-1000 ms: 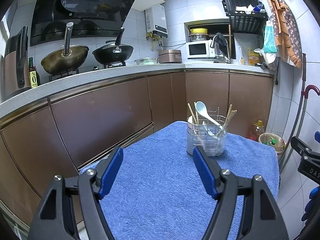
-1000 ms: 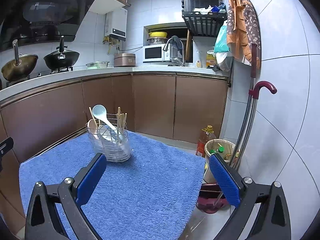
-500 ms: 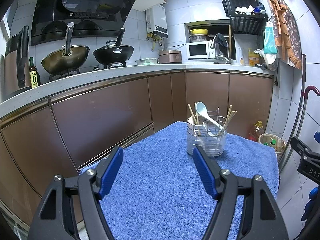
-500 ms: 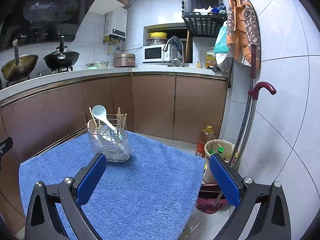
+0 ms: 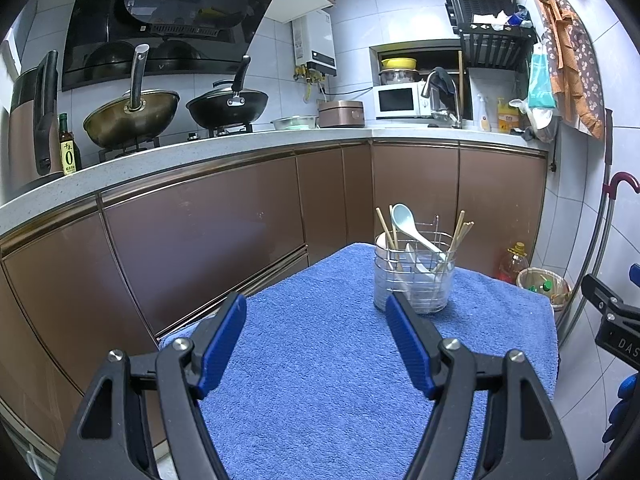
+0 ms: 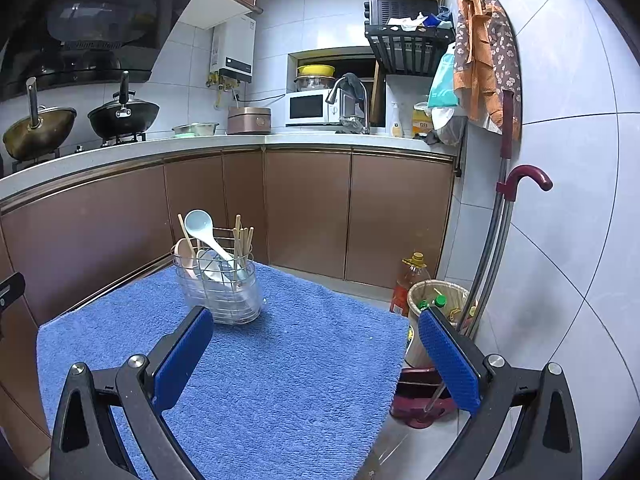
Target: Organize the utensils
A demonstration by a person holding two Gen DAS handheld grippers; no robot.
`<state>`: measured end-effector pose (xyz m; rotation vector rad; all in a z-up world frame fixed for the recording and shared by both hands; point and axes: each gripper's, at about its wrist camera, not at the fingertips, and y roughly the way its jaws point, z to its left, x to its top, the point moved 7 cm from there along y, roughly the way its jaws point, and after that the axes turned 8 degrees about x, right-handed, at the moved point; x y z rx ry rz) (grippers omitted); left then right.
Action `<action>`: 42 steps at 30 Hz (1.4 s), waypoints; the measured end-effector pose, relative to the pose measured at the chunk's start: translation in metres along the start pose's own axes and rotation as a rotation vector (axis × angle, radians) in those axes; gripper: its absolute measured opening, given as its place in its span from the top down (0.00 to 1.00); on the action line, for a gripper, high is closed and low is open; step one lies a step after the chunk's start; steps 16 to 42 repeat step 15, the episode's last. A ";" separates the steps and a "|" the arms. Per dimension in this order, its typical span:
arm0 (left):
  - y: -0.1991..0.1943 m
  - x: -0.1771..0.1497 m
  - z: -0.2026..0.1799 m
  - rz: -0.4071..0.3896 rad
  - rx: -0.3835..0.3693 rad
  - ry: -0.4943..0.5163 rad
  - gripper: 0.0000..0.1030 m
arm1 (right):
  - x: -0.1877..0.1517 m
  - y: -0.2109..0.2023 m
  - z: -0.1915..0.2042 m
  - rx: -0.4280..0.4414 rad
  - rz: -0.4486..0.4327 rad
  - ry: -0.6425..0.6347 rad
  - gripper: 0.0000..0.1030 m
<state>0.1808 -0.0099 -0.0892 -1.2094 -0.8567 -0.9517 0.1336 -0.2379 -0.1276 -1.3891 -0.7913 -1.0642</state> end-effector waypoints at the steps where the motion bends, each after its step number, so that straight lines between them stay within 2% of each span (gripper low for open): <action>1: 0.000 0.000 0.000 0.000 0.000 0.000 0.32 | 0.000 0.000 0.000 0.001 0.000 0.000 0.00; 42: 0.001 0.001 0.001 0.000 0.000 -0.004 0.32 | 0.002 -0.001 -0.004 0.006 0.004 -0.012 0.00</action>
